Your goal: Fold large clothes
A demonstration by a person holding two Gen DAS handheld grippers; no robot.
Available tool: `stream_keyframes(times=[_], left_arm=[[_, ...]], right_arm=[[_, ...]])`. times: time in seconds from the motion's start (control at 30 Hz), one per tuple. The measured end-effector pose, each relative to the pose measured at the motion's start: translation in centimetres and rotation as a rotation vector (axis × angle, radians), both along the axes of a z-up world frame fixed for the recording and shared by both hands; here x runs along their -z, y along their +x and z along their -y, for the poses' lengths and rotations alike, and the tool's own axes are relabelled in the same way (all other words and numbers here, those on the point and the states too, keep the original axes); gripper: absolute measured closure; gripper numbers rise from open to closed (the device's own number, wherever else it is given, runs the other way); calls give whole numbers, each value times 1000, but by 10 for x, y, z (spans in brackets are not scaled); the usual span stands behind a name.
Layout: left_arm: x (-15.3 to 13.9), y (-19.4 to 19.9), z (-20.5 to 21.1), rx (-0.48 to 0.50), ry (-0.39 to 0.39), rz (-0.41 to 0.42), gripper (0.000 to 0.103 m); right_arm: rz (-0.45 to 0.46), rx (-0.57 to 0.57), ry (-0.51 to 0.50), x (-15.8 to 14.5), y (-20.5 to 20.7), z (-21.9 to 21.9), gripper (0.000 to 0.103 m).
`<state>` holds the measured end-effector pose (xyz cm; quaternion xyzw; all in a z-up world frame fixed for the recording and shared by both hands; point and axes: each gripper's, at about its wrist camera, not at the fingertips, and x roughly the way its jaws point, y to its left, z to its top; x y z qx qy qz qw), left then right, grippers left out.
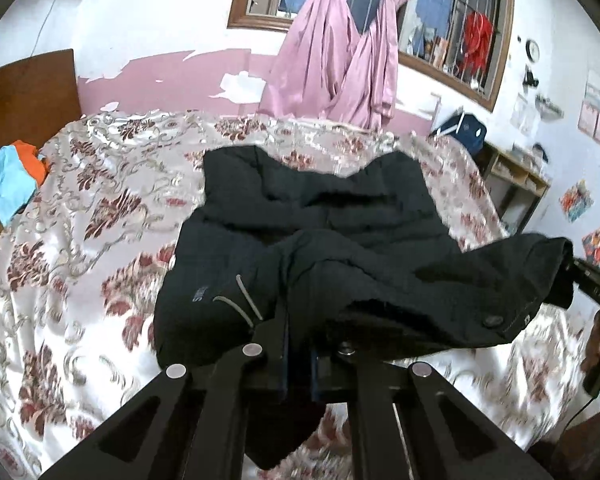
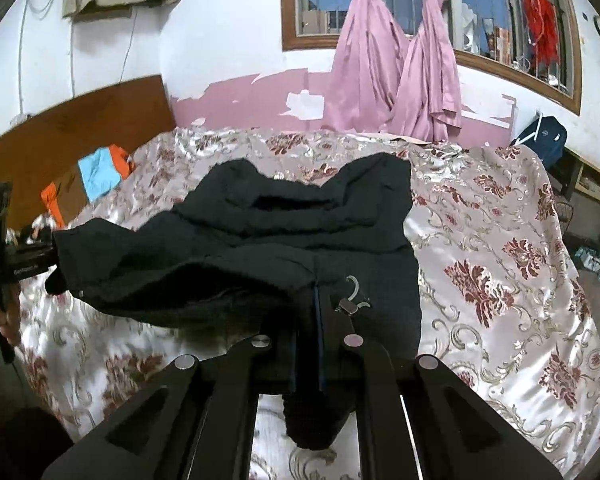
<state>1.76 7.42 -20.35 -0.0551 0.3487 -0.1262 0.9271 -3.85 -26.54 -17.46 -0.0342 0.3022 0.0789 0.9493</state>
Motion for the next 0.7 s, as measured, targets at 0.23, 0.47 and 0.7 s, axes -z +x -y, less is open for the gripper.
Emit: stream_keyframes(times=[0.23, 0.47, 0.7], left_arm=[[-32, 76, -3, 21, -23, 17, 96], [-41, 140, -2, 44, -23, 34, 96], [-32, 166, -3, 37, -31, 32, 96]], right_arm=[[38, 1, -22, -29, 58, -2, 97], [44, -5, -58, -46, 118, 0, 97], [46, -24, -85, -50, 154, -6, 97]])
